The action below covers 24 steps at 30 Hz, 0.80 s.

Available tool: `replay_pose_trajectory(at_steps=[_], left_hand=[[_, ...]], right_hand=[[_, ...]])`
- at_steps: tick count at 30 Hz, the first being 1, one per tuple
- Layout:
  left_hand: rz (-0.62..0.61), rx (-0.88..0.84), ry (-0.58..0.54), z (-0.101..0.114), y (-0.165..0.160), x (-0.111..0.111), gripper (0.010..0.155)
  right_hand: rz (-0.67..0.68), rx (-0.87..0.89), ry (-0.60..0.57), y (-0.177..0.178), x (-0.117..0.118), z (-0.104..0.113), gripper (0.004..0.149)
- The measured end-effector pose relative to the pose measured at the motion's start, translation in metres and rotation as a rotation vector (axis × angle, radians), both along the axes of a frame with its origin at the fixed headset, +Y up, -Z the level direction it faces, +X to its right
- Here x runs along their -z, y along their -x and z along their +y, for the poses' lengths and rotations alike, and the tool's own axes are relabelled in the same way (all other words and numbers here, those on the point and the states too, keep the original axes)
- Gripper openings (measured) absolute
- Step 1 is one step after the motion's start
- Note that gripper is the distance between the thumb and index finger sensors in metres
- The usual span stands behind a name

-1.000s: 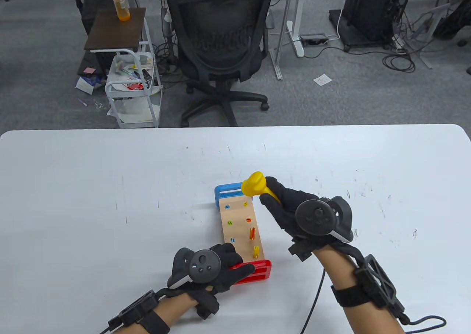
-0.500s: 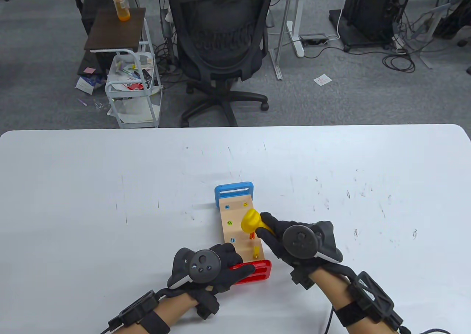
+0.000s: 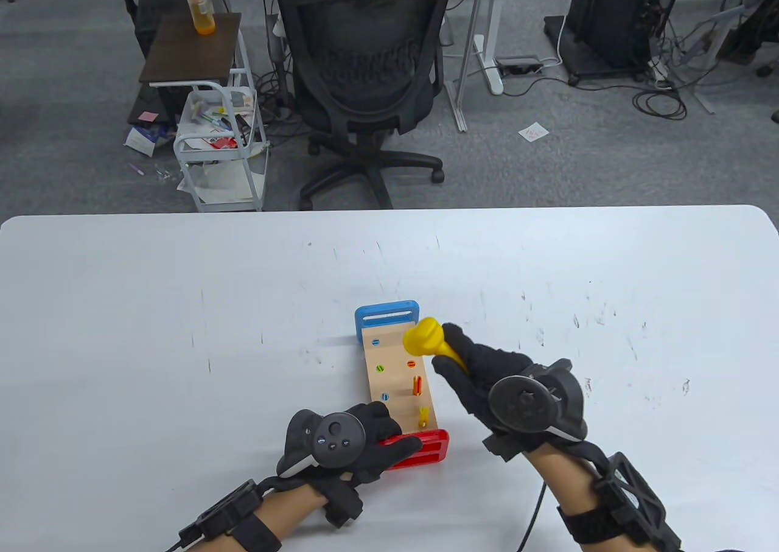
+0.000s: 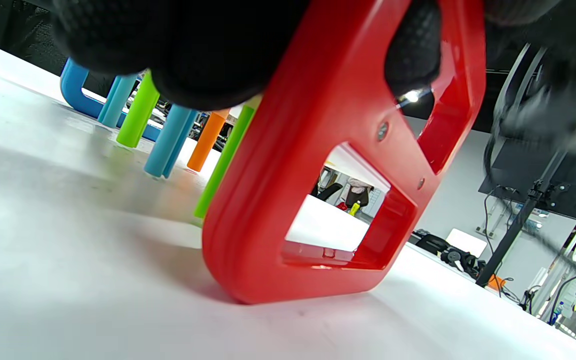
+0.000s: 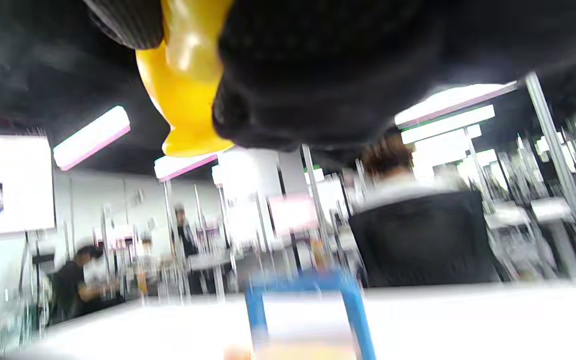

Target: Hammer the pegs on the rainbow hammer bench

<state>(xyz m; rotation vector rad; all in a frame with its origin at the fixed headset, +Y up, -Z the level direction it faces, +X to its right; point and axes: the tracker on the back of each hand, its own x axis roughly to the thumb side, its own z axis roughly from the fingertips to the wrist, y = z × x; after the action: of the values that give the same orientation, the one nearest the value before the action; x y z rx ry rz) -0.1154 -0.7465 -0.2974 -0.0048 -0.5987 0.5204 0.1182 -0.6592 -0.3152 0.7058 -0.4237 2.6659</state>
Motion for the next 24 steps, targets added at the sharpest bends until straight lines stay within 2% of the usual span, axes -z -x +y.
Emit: replay_pose_trajectory(at_steps=[1,2,3,5,7,9,11,13,15,17,18,19,21,22,23,24], left_hand=[[0.0,0.0,0.0,0.0,0.0,0.0,0.061],[-0.001,0.0,0.001,0.0,0.0,0.0,0.061],[-0.001,0.0,0.001,0.0,0.0,0.0,0.061],[-0.001,0.0,0.0,0.0,0.0,0.0,0.061],[0.0,-0.001,0.001,0.0,0.0,0.0,0.061],[0.001,0.0,0.0,0.0,0.0,0.0,0.061],[0.0,0.0,0.0,0.0,0.0,0.0,0.061],[0.0,-0.001,0.001,0.0,0.0,0.0,0.061],[0.0,-0.001,0.0,0.0,0.0,0.0,0.061],[0.0,0.0,0.0,0.0,0.0,0.0,0.061],[0.0,-0.001,0.001,0.0,0.0,0.0,0.061],[-0.001,-0.001,0.001,0.0,0.0,0.0,0.061],[-0.001,-0.001,0.001,0.0,0.0,0.0,0.061],[-0.001,-0.002,0.003,0.0,0.0,0.0,0.061],[-0.002,-0.003,0.002,0.0,0.0,0.0,0.061],[-0.001,-0.002,0.001,0.0,0.0,0.0,0.061]], right_hand=[[-0.013,-0.137,0.145,0.006,0.004,-0.026,0.061],[-0.07,-0.142,0.121,-0.003,-0.001,-0.029,0.062],[0.009,0.027,0.039,0.0,0.001,-0.025,0.061],[-0.017,-0.011,0.056,-0.003,0.001,-0.002,0.06],[-0.016,0.053,-0.091,-0.006,-0.002,0.03,0.06],[-0.015,0.1,-0.157,-0.008,-0.009,0.066,0.061],[-0.006,0.143,-0.214,-0.01,-0.015,0.09,0.06],[-0.006,0.168,-0.253,-0.012,-0.018,0.098,0.06],[-0.001,0.195,-0.261,-0.013,-0.017,0.092,0.061],[0.002,0.159,-0.215,-0.01,-0.012,0.069,0.06],[0.007,0.092,-0.154,-0.006,-0.006,0.044,0.061],[0.003,0.058,-0.118,-0.004,-0.003,0.032,0.061],[0.016,-0.152,0.076,0.006,0.005,-0.016,0.06],[-0.033,-0.2,0.071,0.001,0.002,-0.025,0.062],[0.043,0.002,0.0,0.004,0.005,-0.016,0.061],[0.032,-0.043,0.091,0.009,0.009,-0.009,0.06]])
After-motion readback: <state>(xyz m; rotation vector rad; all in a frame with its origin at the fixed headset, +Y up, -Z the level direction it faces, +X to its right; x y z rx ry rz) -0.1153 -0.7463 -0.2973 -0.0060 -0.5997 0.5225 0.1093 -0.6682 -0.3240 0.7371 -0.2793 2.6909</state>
